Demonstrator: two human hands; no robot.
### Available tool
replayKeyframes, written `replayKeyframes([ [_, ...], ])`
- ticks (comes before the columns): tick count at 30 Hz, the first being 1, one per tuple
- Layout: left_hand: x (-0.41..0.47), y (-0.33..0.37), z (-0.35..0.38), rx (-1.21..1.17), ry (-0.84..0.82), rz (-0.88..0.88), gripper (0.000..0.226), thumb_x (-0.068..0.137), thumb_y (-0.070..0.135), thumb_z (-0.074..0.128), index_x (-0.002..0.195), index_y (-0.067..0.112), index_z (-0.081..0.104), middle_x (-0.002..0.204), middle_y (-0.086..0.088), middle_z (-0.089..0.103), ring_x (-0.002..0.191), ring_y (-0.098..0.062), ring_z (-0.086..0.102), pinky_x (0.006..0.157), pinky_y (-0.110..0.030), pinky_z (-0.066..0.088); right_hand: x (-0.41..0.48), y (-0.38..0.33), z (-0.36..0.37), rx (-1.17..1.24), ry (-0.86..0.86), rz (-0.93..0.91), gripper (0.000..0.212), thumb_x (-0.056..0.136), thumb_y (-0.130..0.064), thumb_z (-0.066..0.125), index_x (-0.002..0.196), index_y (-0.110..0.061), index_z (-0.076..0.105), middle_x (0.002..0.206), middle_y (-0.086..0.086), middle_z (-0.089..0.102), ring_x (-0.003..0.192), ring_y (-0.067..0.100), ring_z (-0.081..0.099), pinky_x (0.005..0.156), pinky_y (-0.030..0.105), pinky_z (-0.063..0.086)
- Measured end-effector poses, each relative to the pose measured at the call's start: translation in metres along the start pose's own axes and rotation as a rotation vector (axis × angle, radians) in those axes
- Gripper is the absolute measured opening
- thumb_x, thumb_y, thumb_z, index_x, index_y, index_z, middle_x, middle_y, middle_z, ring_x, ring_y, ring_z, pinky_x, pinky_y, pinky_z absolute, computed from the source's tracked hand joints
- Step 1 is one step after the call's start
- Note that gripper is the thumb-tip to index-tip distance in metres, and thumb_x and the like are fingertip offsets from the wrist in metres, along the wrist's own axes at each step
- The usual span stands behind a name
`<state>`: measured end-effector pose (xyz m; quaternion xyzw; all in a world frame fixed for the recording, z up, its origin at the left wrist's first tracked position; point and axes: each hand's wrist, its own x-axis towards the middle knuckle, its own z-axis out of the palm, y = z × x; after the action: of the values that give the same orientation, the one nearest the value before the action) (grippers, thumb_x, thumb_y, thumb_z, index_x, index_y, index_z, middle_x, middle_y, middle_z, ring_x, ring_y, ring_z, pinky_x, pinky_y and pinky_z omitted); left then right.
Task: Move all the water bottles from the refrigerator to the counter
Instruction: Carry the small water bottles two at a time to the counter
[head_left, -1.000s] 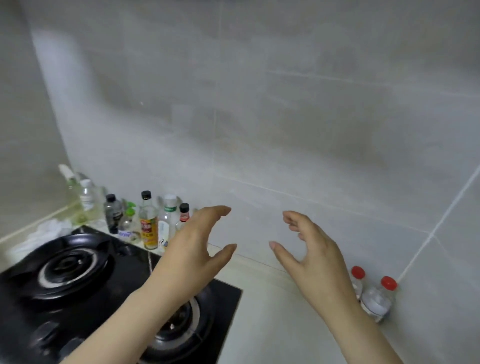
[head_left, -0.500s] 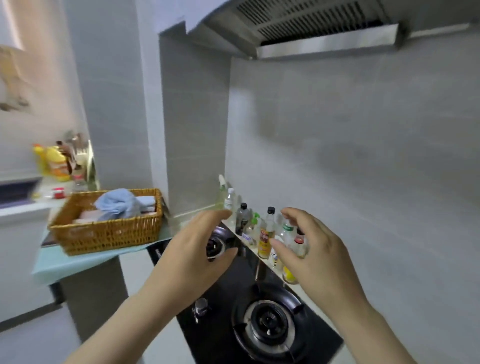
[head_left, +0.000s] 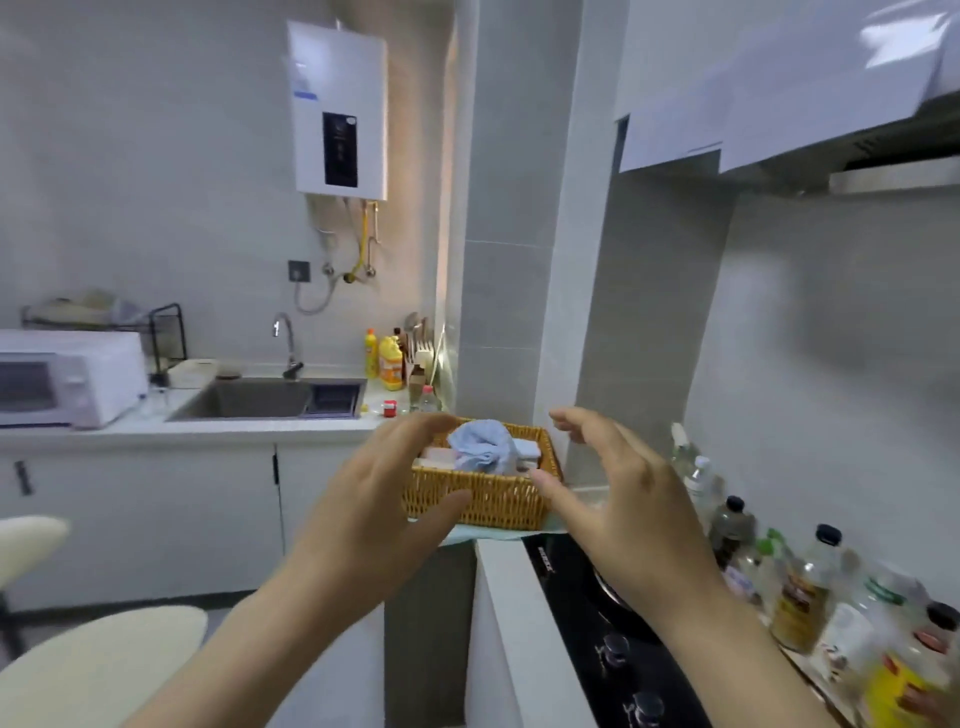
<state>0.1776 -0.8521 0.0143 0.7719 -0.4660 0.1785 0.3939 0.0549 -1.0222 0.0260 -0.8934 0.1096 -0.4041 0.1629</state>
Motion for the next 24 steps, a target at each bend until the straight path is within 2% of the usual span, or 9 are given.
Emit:
replayKeyframes([
  [2, -0.009, -0.023, -0.028, 0.047, 0.033, -0.043, 0.057, 0.08, 0.029, 0.075, 0.13, 0.033, 0.049, 0.119, 0.027, 0.044, 0.098, 0.023, 0.047, 0.075, 0.005, 0.037, 0.012, -0.026, 0.027, 0.056, -0.016, -0.058, 0.047, 0.083, -0.036, 0.072, 0.127, -0.028, 0.058, 0.117, -0.013, 0.064, 0.102, -0.001, 0.055, 0.082, 0.009, 0.038],
  [4, -0.018, -0.039, -0.051, 0.086, 0.076, -0.086, 0.058, 0.079, 0.03, 0.075, 0.132, 0.029, 0.051, 0.125, 0.02, 0.05, 0.105, 0.011, 0.05, 0.086, -0.002, 0.034, 0.022, -0.048, 0.049, 0.095, -0.036, -0.102, 0.047, 0.083, -0.038, 0.072, 0.127, -0.029, 0.057, 0.118, -0.014, 0.064, 0.102, -0.002, 0.055, 0.08, 0.007, 0.037],
  [6, -0.026, -0.051, -0.072, 0.115, 0.124, -0.126, 0.058, 0.08, 0.029, 0.074, 0.133, 0.027, 0.051, 0.127, 0.018, 0.05, 0.113, 0.002, 0.049, 0.09, -0.007, 0.035, 0.033, -0.066, 0.071, 0.131, -0.052, -0.15, 0.048, 0.082, -0.037, 0.073, 0.127, -0.027, 0.058, 0.118, -0.012, 0.065, 0.101, -0.001, 0.056, 0.081, 0.004, 0.036],
  [11, -0.046, -0.083, -0.119, 0.232, 0.216, -0.213, 0.058, 0.08, 0.029, 0.075, 0.133, 0.028, 0.051, 0.126, 0.021, 0.049, 0.114, 0.003, 0.048, 0.095, -0.015, 0.038, 0.06, -0.11, 0.119, 0.211, -0.103, -0.297, 0.05, 0.084, -0.037, 0.072, 0.13, -0.022, 0.057, 0.122, -0.005, 0.066, 0.108, 0.008, 0.061, 0.088, 0.009, 0.038],
  [14, -0.063, -0.099, -0.142, 0.324, 0.267, -0.274, 0.056, 0.081, 0.033, 0.074, 0.132, 0.025, 0.053, 0.126, 0.015, 0.056, 0.112, 0.002, 0.053, 0.094, -0.013, 0.04, 0.074, -0.135, 0.147, 0.305, -0.114, -0.397, 0.051, 0.084, -0.042, 0.065, 0.13, -0.02, 0.057, 0.122, -0.004, 0.066, 0.108, 0.009, 0.062, 0.09, 0.018, 0.043],
  [17, -0.081, -0.108, -0.166, 0.415, 0.328, -0.363, 0.055, 0.081, 0.036, 0.073, 0.132, 0.026, 0.053, 0.123, 0.019, 0.054, 0.11, 0.005, 0.052, 0.09, -0.003, 0.034, 0.084, -0.163, 0.174, 0.415, -0.139, -0.499, 0.05, 0.084, -0.037, 0.069, 0.129, -0.018, 0.057, 0.122, -0.004, 0.066, 0.108, 0.009, 0.061, 0.092, 0.021, 0.049],
  [20, -0.099, -0.11, -0.188, 0.507, 0.381, -0.449, 0.059, 0.078, 0.053, 0.058, 0.133, 0.033, 0.048, 0.125, 0.022, 0.051, 0.112, 0.009, 0.047, 0.093, -0.011, 0.04, 0.091, -0.196, 0.197, 0.518, -0.194, -0.601, 0.054, 0.085, -0.04, 0.067, 0.133, -0.018, 0.055, 0.126, -0.003, 0.065, 0.112, 0.01, 0.062, 0.095, 0.029, 0.052],
  [21, -0.105, -0.11, -0.195, 0.537, 0.399, -0.48, 0.06, 0.077, 0.054, 0.056, 0.133, 0.034, 0.047, 0.127, 0.022, 0.051, 0.114, 0.009, 0.046, 0.094, -0.012, 0.04, 0.092, -0.208, 0.205, 0.553, -0.206, -0.636, 0.055, 0.084, -0.04, 0.066, 0.133, -0.018, 0.055, 0.126, -0.002, 0.065, 0.113, 0.012, 0.062, 0.095, 0.031, 0.053],
  [24, -0.123, -0.105, -0.212, 0.614, 0.454, -0.56, 0.056, 0.082, 0.044, 0.065, 0.134, 0.032, 0.047, 0.128, 0.02, 0.051, 0.116, 0.01, 0.045, 0.096, -0.002, 0.034, 0.091, -0.24, 0.224, 0.65, -0.245, -0.715, 0.056, 0.082, -0.036, 0.071, 0.132, -0.016, 0.056, 0.127, 0.001, 0.065, 0.112, 0.015, 0.063, 0.094, 0.032, 0.053],
])
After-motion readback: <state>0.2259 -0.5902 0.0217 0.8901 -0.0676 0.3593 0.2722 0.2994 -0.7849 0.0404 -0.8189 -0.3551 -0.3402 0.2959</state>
